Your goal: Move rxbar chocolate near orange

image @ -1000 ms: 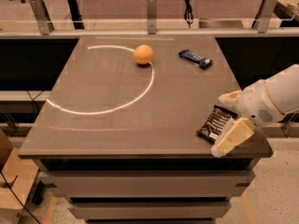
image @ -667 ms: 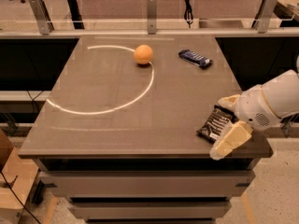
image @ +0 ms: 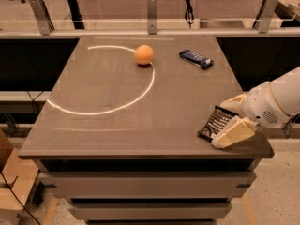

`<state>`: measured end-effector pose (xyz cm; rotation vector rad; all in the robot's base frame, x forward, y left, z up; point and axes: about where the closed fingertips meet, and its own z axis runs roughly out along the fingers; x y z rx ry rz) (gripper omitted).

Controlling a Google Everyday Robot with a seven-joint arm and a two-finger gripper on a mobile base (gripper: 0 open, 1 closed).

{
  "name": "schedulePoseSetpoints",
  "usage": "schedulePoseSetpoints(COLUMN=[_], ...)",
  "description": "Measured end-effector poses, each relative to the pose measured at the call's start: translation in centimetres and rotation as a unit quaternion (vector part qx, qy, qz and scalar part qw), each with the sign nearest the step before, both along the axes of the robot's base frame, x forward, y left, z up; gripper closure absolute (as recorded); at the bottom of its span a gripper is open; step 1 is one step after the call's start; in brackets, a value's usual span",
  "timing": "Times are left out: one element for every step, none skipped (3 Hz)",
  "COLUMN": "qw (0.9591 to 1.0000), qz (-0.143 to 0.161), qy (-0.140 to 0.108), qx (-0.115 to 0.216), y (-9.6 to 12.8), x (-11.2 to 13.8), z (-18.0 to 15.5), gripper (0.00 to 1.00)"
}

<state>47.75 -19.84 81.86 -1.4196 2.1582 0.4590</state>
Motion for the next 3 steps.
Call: schedulePoseSetpoints(qw=[0.9999,0.9999,0.9998], qz=[0.002,0.003,0.005], qy=[-0.004,-0.005,-0.013], qx=[-0.011,-0.016,-0.012], y=[-0.1,0.0,0.4], x=[0.0,0.2,0.6], z=[0.6,1.0,2.3], gripper=[0.67,0.89,1.0])
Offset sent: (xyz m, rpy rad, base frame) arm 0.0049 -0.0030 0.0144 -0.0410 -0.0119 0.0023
